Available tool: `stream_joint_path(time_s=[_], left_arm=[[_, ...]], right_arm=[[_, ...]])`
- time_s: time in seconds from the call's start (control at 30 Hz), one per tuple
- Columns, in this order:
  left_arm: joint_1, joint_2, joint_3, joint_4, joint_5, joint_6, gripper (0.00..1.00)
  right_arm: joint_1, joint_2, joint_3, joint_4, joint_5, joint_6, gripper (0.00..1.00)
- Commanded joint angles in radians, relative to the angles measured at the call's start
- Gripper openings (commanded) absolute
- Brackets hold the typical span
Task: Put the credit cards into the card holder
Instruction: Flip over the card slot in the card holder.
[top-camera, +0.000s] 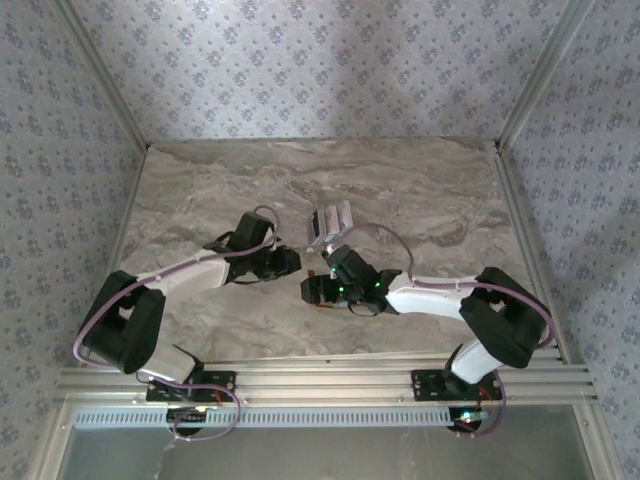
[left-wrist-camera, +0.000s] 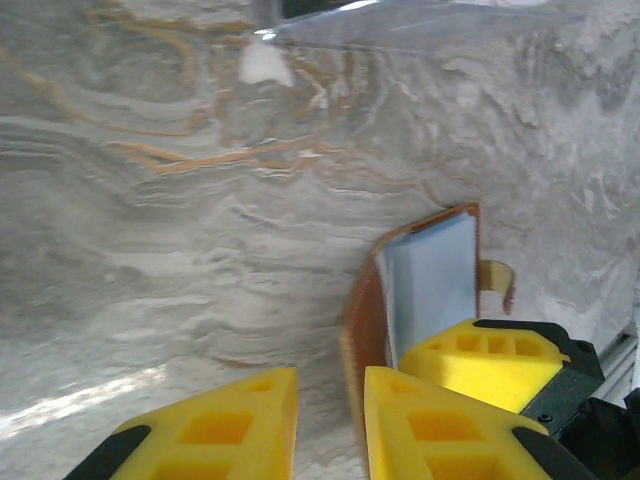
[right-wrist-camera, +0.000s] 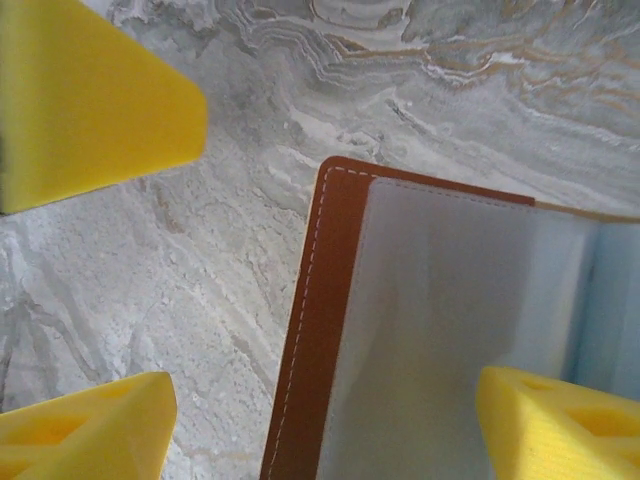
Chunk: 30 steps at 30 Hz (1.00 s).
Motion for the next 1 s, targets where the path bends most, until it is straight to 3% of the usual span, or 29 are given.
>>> stream_joint_path(time_s=[0.0,0.5,0.77,0.97], left_arm=[[-0.029,0.035,0.056,-0.022,0.025,-0.011,0.24],[-0.136,0.125,0.246,-0.115,0.001,0.006,0.23],[-0.194,0.25,0.307,-0.118,0.007,0.007,0.19],[-0.199,0.246,0.252,-0.144,-0.036,0.038,0.19]], right_arm=[[-0.02,-0.046,0.002,-0.057,-0.021,-0.03,0.81],[-0.104,-0.205,-0.051,-0.117,-0.04,-0.058,0.73],[-0.172,-0.364,-0.096,-0.188,-0.025,-0.061,0.74],[-0.237,-0.397,-0.079,-0.249,-0.016,-0.097,0.78]])
